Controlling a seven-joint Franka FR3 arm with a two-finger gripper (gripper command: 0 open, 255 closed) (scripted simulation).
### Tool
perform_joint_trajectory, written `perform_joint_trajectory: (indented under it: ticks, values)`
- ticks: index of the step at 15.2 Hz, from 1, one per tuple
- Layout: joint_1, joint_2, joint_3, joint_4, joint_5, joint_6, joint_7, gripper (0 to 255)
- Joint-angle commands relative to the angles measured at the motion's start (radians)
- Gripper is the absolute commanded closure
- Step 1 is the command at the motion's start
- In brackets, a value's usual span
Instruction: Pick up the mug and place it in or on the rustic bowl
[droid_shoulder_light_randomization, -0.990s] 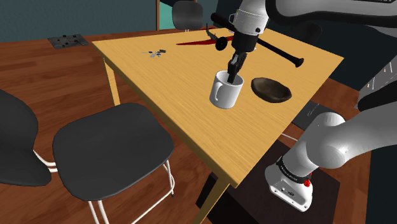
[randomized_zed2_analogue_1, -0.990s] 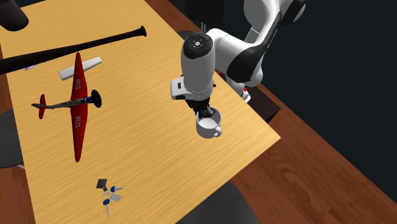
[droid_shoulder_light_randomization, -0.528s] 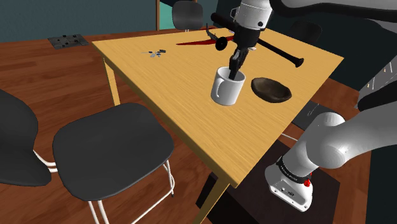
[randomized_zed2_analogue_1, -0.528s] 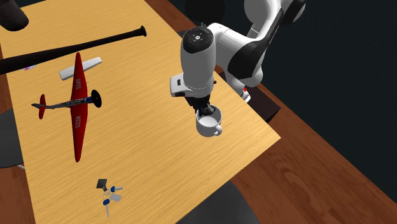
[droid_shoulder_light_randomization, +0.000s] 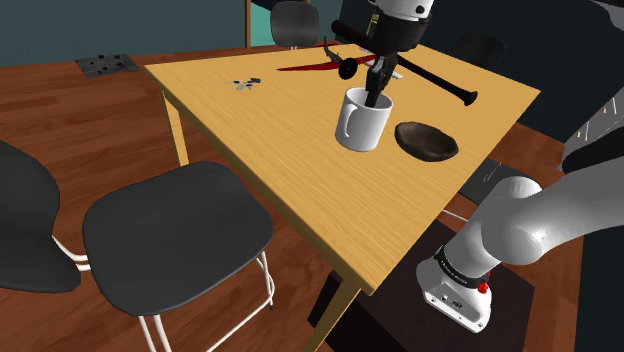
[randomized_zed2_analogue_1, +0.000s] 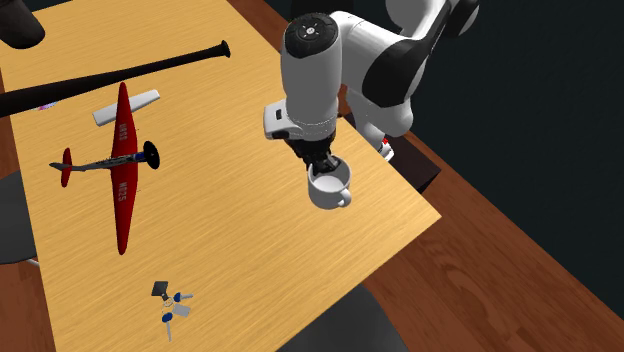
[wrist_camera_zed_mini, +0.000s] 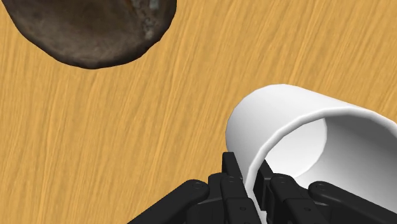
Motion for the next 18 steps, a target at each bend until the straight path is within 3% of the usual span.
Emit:
perform_joint_trajectory:
  ticks: [1, 11, 18]
  values:
    - [-0.001, 0.007, -0.002, 0.036, -0.002, -0.029, 0.0, 255]
    - [-0.005, 0.059, -0.004, 0.219, -0.009, -0.161, 0.006, 255]
    - [-0.037, -0.079, -0.124, 0.143, -0.059, -0.227, -0.145, 255]
